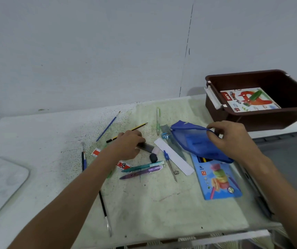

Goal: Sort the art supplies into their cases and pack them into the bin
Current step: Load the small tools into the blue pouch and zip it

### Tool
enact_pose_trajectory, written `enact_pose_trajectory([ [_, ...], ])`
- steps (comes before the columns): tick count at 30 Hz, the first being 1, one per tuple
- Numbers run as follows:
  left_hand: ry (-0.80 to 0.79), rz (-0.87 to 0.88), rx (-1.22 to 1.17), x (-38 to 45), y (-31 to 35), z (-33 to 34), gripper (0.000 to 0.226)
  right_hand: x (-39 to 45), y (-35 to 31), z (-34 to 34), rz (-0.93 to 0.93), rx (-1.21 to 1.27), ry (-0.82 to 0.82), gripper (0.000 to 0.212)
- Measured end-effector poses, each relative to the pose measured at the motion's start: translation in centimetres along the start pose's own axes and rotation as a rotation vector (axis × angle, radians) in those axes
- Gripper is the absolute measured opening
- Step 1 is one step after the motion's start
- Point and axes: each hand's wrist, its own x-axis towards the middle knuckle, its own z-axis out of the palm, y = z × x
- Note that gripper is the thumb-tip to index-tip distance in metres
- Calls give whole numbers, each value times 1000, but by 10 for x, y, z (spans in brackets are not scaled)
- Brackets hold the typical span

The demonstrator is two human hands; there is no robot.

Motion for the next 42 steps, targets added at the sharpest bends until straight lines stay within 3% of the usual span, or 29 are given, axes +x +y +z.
enact_pose_trajectory([
  [6, 174, -40, -152, 6, 3, -10, 20, -7, 8, -3, 65, 29, 54, 18],
  [8, 206, 20, -193, 7, 12, -16, 17, -10, 9, -2, 78, 34, 58, 17],
  [12, 128, 180, -114, 16, 39, -21, 22, -13, 9, 7, 143, 112, 23, 14],
  [18, 10, 240, 39, 34, 60, -19, 40, -13, 12, 17, 189, 201, -32, 18],
  [23, 24, 209, -7, 39, 54, -21, 33, -18, 17, 23, 213, 284, -71, 22],
  [34, 91, 32, -358, 8, 33, -43, 23, -13, 15, 21, 267, 417, -84, 24],
  [39, 250, -124, -756, -31, 31, -61, 35, -15, 6, 20, 295, 480, -86, 19],
  [42, 145, -203, -920, -41, 47, -50, 39, -13, -5, 24, 346, 587, -79, 16],
])
